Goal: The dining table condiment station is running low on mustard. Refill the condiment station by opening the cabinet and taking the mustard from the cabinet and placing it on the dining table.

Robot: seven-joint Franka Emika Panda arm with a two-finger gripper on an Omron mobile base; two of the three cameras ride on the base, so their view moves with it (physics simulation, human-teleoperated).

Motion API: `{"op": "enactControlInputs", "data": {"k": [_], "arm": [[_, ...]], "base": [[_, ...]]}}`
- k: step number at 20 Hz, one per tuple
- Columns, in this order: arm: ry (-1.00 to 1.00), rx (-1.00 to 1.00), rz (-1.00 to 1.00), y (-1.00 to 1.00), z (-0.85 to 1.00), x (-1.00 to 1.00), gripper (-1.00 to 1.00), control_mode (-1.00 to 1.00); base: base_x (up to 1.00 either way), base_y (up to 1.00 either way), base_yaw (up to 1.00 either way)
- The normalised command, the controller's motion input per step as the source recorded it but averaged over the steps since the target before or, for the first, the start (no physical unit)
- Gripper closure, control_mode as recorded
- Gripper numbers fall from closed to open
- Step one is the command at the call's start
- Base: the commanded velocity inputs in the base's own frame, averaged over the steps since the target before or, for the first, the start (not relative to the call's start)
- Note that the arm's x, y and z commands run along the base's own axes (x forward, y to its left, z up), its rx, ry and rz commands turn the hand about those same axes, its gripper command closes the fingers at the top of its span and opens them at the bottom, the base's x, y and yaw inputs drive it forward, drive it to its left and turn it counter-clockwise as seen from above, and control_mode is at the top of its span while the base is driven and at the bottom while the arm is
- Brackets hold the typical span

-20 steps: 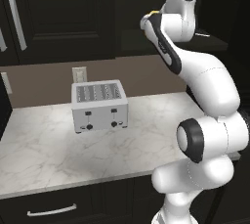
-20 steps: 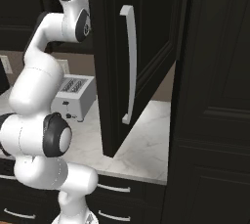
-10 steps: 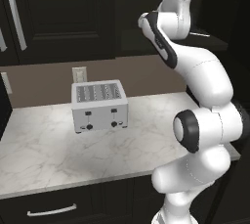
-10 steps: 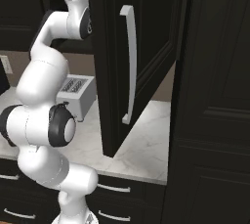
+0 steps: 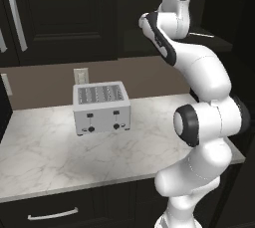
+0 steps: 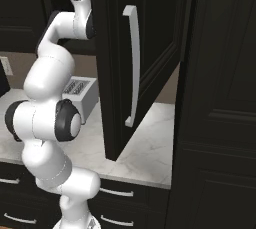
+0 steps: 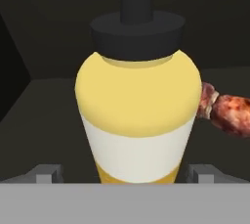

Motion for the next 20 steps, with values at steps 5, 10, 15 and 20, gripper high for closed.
{"op": "enactControlInputs", "data": {"k": [5,10,15,20], "arm": [[0.00,0.00,0.00,0.00,0.00,0.21,-1.00,-1.00],[0.00,0.00,0.00,0.00,0.00,0.13,-1.00,-1.00],[0.00,0.00,0.00,0.00,0.00,0.03,1.00,-1.00],[0.00,0.00,0.00,0.00,0.00,-0.01,1.00,-1.00]], "base": [[0.00,0.00,0.00],[0.00,0.00,0.00],[0.00,0.00,0.00],[0.00,0.00,0.00]]}}
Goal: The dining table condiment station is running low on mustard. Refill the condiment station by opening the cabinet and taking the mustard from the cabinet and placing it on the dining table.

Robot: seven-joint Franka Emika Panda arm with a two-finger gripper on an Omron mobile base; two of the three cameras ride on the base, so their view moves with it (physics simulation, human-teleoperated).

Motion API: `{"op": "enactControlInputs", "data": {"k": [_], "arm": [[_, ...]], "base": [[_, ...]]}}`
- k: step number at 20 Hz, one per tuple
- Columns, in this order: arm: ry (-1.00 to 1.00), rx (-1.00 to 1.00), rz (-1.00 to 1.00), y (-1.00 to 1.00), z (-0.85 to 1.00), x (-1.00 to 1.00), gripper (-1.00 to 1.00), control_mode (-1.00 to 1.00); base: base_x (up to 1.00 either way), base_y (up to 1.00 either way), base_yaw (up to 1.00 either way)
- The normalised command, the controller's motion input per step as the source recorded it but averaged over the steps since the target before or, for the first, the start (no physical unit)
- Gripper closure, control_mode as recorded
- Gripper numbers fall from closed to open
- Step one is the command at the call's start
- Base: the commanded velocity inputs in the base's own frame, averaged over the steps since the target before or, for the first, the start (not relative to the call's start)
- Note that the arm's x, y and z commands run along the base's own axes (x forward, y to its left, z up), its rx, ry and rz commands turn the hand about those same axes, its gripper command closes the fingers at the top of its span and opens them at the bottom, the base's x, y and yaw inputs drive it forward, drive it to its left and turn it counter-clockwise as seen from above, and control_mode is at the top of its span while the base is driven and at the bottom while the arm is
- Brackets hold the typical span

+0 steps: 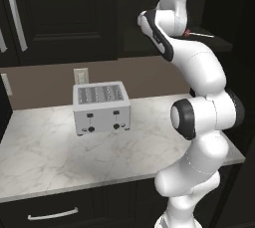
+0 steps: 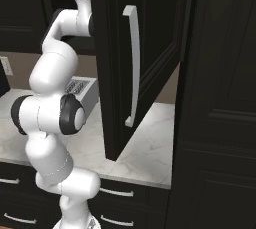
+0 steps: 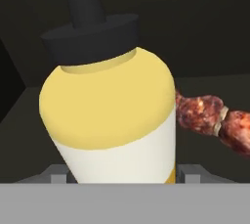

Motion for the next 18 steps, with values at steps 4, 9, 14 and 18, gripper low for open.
{"op": "enactControlInputs", "data": {"k": [4,9,14,18], "arm": [[-0.16,0.00,0.00,0.00,0.05,-0.76,1.00,-1.00],[-0.25,0.00,0.00,-0.04,0.28,-1.00,1.00,-1.00],[-0.13,0.05,-0.02,-0.14,0.33,-1.00,1.00,-1.00],[-0.01,0.05,-0.04,-0.16,0.18,-1.00,1.00,-1.00]], "base": [[0.00,0.00,0.00],[0.00,0.00,0.00],[0.00,0.00,0.00],[0.00,0.00,0.00]]}}
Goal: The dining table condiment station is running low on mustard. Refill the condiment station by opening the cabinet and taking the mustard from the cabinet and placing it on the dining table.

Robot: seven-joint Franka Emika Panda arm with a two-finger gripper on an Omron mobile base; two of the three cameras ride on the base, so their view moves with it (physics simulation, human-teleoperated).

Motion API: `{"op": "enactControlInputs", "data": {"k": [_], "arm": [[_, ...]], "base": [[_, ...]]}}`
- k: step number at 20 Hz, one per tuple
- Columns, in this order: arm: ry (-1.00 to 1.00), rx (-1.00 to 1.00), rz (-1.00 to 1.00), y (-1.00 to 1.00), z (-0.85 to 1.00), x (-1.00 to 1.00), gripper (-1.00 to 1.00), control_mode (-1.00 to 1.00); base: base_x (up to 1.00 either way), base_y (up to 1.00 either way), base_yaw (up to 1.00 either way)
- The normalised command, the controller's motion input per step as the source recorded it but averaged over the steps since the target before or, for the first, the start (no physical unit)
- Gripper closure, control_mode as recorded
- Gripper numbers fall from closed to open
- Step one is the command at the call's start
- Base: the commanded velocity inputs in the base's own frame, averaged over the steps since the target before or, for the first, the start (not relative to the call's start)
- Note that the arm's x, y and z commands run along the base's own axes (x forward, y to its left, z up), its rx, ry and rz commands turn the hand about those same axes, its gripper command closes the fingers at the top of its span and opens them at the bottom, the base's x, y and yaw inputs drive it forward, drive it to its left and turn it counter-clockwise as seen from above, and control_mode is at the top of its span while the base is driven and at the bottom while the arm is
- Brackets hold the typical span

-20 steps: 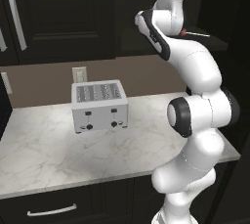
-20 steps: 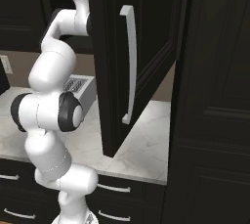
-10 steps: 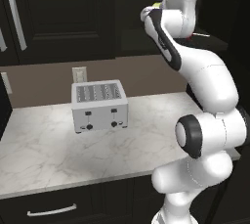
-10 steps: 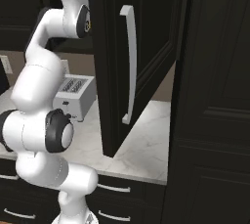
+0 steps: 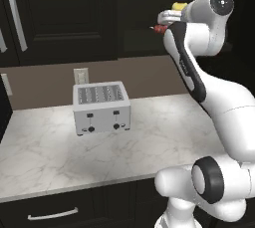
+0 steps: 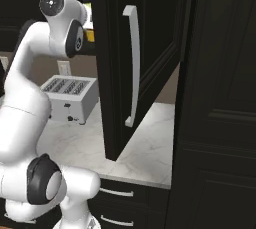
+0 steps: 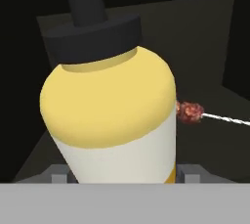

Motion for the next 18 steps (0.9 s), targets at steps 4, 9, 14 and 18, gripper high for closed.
{"op": "enactControlInputs", "data": {"k": [4,9,14,18], "arm": [[0.01,0.01,-0.03,-0.06,-0.13,-1.00,1.00,-1.00],[0.11,-0.01,0.00,0.00,-0.76,-1.00,1.00,-1.00],[0.21,-0.02,-0.01,-0.01,-1.00,-0.93,1.00,-1.00],[-0.01,0.00,0.00,-0.07,-0.31,-0.13,1.00,-1.00]], "base": [[0.00,0.00,0.00],[0.00,0.00,0.00],[0.00,0.00,0.00],[0.00,0.00,0.00]]}}
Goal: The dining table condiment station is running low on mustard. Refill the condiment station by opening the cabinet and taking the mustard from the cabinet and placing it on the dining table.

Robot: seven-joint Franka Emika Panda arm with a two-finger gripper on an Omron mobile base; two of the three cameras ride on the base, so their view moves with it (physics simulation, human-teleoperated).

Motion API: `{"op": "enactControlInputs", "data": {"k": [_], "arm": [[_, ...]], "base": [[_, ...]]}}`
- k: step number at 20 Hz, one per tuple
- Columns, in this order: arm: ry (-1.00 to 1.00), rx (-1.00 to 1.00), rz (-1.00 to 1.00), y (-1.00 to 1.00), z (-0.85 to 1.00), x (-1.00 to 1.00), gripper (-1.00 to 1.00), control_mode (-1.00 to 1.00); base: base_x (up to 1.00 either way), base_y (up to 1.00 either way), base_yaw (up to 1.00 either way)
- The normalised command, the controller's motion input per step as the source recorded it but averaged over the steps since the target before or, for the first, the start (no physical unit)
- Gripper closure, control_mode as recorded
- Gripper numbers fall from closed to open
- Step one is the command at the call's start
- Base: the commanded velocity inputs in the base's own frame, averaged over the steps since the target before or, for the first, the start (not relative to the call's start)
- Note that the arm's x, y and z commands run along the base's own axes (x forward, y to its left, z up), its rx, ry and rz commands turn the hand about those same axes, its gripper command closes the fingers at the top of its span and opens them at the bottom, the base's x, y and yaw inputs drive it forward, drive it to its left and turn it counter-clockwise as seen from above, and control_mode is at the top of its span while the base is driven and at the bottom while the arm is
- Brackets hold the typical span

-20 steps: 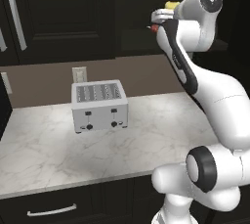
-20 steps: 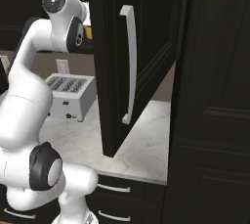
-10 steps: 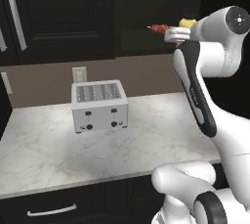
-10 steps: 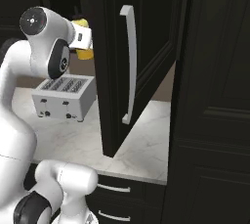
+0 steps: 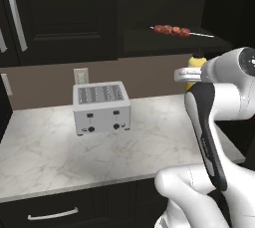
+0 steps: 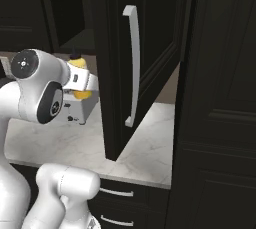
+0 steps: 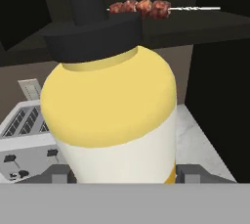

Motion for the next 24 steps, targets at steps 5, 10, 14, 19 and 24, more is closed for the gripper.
{"op": "enactControlInputs", "data": {"k": [5,10,14,19,24], "arm": [[0.00,0.00,0.00,0.00,0.00,0.00,1.00,-1.00],[0.00,0.00,0.00,0.00,0.00,0.00,1.00,-1.00],[0.00,0.00,0.00,0.00,0.00,0.00,1.00,-1.00],[0.00,0.00,0.00,0.00,0.00,0.00,1.00,1.00],[0.00,0.00,0.00,0.00,0.00,0.00,1.00,1.00]], "base": [[0.00,0.00,0.00],[0.00,0.00,0.00],[0.00,0.00,0.00],[-0.23,0.01,0.01],[-0.70,0.19,0.15]]}}
